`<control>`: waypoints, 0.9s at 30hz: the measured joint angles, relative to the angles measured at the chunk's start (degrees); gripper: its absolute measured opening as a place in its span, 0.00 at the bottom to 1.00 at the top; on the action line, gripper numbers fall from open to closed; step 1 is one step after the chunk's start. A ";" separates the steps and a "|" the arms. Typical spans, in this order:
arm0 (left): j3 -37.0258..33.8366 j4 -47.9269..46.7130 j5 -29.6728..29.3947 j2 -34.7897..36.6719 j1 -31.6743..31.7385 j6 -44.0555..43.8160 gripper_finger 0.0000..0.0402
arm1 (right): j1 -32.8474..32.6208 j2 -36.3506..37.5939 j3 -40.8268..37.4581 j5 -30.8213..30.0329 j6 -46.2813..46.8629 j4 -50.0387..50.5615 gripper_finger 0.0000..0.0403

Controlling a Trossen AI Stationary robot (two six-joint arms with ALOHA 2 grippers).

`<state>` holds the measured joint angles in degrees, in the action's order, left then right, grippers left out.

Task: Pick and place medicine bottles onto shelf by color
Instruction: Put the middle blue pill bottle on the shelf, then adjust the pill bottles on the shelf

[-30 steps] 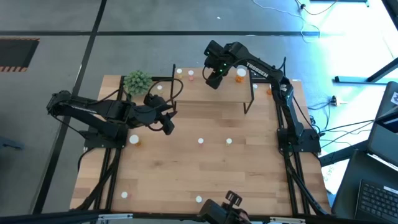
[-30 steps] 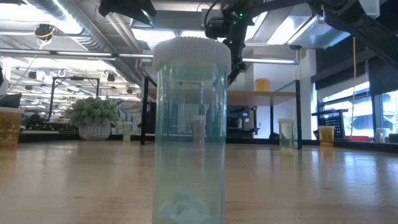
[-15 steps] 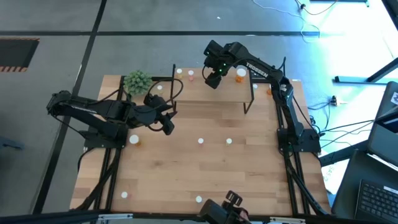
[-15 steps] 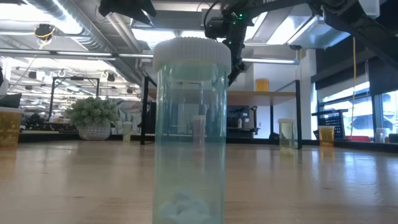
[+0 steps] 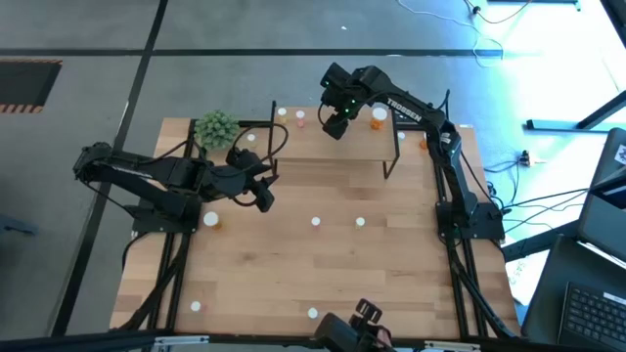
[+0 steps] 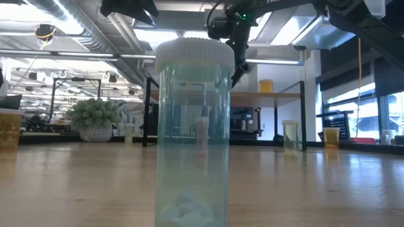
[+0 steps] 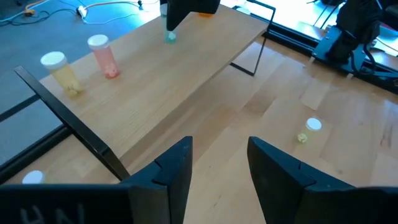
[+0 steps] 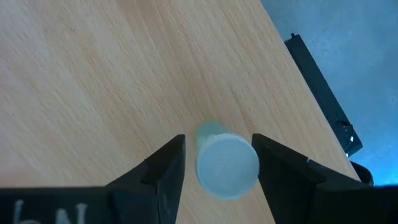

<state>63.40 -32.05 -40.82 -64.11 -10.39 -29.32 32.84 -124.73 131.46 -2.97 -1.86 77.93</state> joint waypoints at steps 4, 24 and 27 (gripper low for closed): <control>0.00 0.00 0.00 0.01 0.00 0.00 0.37 | 0.00 0.00 3.02 -0.45 -0.14 0.08 0.46; 0.00 0.02 -0.44 0.02 2.85 -0.11 0.37 | -0.71 7.91 3.48 -0.50 -0.55 -0.12 0.46; 0.00 0.04 -0.45 0.01 5.16 -0.15 0.37 | -1.72 10.48 3.50 0.03 -1.89 -0.66 0.46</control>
<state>63.40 -32.01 -41.27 -64.10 -5.23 -29.47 31.12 -114.24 134.96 -2.94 -3.74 77.27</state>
